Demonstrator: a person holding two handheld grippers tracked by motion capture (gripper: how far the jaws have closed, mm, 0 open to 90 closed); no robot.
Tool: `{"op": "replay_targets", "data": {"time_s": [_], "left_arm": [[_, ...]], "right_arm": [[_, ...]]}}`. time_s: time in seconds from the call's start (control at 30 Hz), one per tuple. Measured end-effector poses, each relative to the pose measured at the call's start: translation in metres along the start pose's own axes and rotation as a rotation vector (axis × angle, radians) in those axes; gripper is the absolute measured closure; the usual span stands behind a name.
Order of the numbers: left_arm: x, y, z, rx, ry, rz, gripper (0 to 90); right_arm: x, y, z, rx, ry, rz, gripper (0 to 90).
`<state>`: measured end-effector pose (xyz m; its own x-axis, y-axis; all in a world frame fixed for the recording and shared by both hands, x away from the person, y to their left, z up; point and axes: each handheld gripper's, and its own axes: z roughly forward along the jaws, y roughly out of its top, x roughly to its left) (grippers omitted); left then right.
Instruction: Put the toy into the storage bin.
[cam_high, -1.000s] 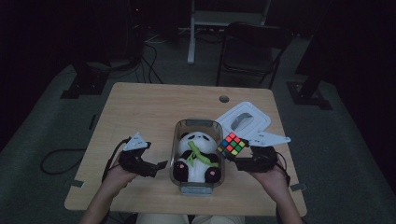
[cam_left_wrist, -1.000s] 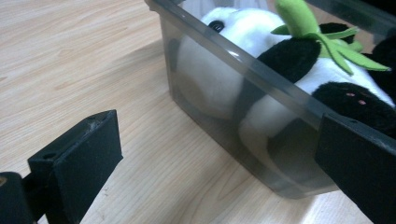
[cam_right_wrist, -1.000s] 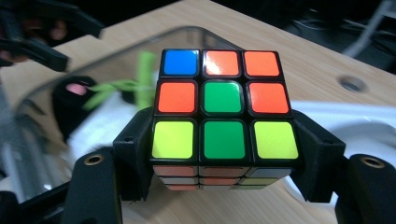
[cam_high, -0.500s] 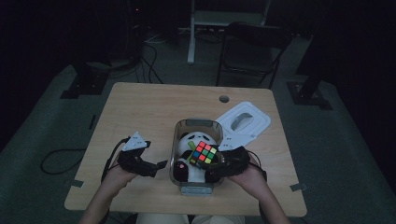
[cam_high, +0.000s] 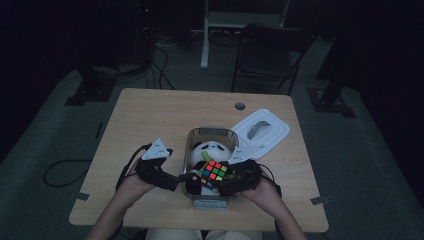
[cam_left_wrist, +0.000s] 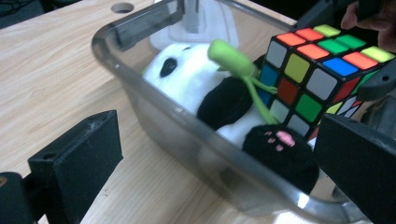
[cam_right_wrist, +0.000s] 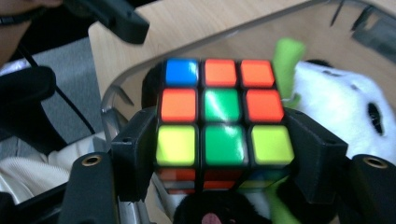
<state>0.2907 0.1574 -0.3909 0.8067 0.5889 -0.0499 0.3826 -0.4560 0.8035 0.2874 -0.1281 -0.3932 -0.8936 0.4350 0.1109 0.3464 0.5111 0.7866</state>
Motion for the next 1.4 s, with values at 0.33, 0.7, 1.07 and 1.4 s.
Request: {"op": "replay_targets", "data": {"time_s": [0.33, 0.7, 1.07, 1.4], "left_arm": [[-0.016, 0.013, -0.005, -0.027, -0.034, 0.039, 6.1], [-0.036, 0.025, -0.002, -0.07, -0.16, 0.096, 54.0], [-0.047, 0.033, 0.022, -0.001, -0.165, 0.17, 82.4], [-0.05, 0.033, 0.033, 0.065, -0.151, 0.195, 90.0]], "right_arm": [[0.002, 0.001, -0.027, -0.124, 0.006, 0.041, 49.0], [0.008, 0.001, -0.022, -0.088, 0.01, 0.011, 81.3], [0.005, 0.003, -0.012, -0.076, -0.005, 0.03, 90.0], [0.002, 0.003, -0.002, -0.034, 0.001, 0.077, 90.0]]}}
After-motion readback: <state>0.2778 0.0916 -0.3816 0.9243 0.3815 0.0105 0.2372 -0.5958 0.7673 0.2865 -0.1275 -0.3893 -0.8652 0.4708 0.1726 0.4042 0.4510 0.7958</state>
